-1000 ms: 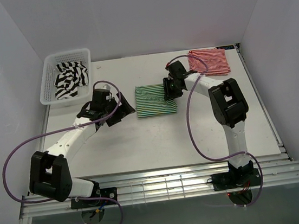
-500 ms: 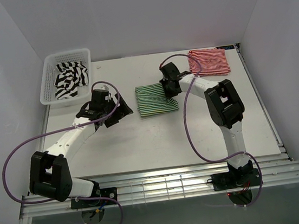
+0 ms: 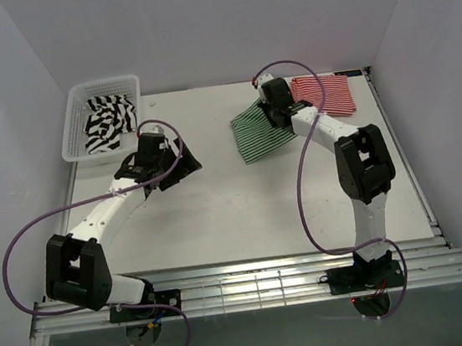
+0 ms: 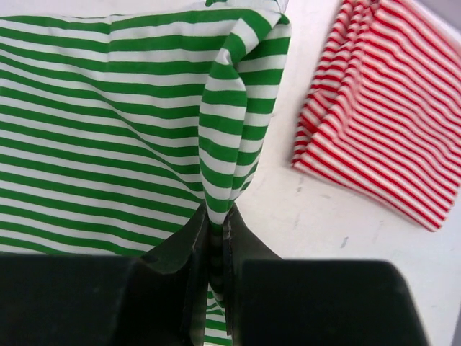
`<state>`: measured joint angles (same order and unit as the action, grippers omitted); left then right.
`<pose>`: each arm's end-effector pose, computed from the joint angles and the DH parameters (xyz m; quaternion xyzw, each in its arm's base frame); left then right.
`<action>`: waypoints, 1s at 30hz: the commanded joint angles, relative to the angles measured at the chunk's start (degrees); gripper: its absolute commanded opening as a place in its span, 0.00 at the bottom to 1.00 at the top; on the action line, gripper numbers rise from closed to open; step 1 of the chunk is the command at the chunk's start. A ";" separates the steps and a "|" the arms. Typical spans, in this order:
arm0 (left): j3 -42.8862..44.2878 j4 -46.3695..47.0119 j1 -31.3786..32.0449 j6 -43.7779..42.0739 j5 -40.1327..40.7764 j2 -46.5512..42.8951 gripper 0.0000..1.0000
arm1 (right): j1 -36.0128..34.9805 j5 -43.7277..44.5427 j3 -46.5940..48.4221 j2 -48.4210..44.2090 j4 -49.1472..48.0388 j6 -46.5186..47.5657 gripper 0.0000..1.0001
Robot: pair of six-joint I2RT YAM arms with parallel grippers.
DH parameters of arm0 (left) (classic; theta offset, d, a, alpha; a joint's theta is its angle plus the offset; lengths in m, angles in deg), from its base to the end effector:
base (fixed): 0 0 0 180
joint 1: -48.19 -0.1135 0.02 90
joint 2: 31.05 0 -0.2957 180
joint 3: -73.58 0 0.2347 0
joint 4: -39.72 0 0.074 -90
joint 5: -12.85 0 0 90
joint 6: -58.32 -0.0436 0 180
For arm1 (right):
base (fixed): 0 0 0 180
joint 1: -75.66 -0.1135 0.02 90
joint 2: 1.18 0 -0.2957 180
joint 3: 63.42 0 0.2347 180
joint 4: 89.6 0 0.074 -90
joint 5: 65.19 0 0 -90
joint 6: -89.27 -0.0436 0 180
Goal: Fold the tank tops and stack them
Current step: Neatly place the folded tank top to the corner
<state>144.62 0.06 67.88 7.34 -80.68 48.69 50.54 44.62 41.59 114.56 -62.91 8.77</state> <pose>0.2603 -0.0960 0.2811 -0.1461 0.9228 -0.1993 0.2955 0.4322 0.1863 0.2663 -0.1901 0.8659 -0.0935 0.4532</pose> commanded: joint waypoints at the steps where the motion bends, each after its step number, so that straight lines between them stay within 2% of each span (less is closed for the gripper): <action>1: 3.01 0.49 -0.96 -1.06 1.77 0.06 0.98 | 2.53 2.60 3.50 -1.84 -5.72 7.89 0.08; 5: 3.89 0.67 -1.49 -1.32 2.30 1.02 0.98 | 4.99 2.51 5.60 -1.49 -7.92 13.17 0.08; 15: 5.03 1.64 -2.63 -1.50 1.25 3.75 0.98 | 9.12 2.60 15.44 2.73 -7.75 18.98 0.08; 30: 5.03 2.34 -3.07 -0.97 -0.60 5.25 0.98 | 12.20 3.48 25.47 5.46 -3.62 15.12 0.08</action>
<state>147.53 1.00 65.17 6.66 -80.24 54.53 61.88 47.18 63.05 121.18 -65.10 25.55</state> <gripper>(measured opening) 0.979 0.110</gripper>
